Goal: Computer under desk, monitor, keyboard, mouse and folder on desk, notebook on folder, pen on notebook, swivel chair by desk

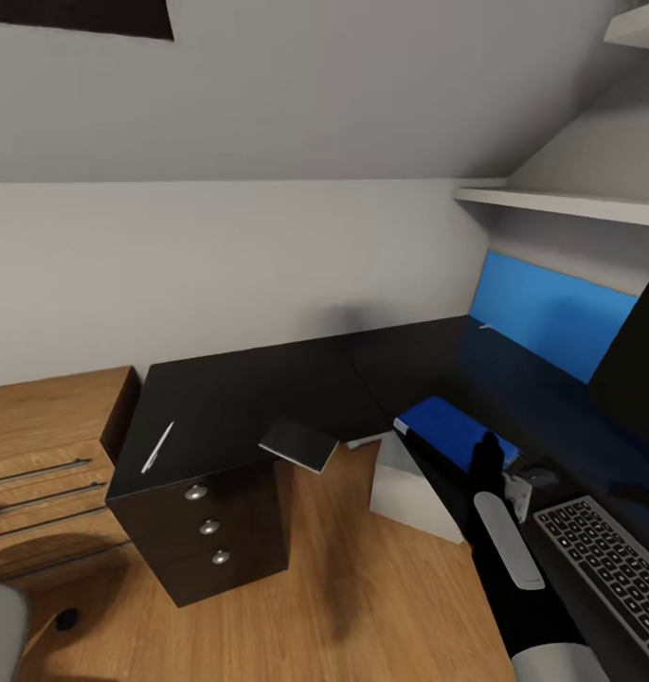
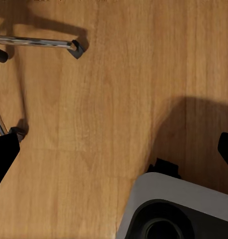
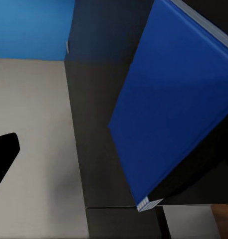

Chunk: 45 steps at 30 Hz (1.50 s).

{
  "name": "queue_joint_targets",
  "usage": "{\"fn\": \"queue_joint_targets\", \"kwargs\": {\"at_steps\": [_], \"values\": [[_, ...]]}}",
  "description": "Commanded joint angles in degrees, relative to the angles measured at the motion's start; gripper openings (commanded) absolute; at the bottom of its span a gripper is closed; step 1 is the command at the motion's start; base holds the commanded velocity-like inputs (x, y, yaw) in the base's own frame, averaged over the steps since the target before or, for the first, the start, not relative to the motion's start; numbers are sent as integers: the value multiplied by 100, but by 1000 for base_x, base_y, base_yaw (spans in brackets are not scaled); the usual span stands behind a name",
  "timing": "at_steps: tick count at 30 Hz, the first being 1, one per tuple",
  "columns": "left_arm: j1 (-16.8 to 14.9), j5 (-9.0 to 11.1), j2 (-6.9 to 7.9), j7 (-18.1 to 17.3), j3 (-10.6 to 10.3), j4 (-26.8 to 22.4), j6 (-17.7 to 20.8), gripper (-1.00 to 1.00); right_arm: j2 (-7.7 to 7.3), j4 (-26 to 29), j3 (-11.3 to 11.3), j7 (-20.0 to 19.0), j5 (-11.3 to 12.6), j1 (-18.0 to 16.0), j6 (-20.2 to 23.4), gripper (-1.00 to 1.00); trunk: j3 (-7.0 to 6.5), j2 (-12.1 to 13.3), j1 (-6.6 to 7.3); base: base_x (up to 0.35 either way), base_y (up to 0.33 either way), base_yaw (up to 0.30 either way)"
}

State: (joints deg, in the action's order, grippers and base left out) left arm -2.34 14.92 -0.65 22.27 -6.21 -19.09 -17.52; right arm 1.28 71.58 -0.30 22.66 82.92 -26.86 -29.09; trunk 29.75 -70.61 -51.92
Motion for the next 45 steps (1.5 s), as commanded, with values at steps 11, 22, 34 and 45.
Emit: {"fn": "queue_joint_targets", "kwargs": {"at_steps": [11,22,34,45], "values": [[-3,55,4,35,-47,2,-24,100,20,-3,210,2,31,-3,-35,100,-82,-3,0,0,0,70],[-3,60,4,40,-47,0,-26,100,64,-29,536,2,31,-3,-36,100,-164,-3,0,0,0,133],[-3,63,4,41,-39,1,-26,100,82,-213,1183,-14,20,-3,-36,100,-244,-3,0,0,0,162],[-3,63,4,41,-38,0,-24,100,83,-347,1620,-16,14,-3,-36,100,-288,-3,0,0,0,211]]}}
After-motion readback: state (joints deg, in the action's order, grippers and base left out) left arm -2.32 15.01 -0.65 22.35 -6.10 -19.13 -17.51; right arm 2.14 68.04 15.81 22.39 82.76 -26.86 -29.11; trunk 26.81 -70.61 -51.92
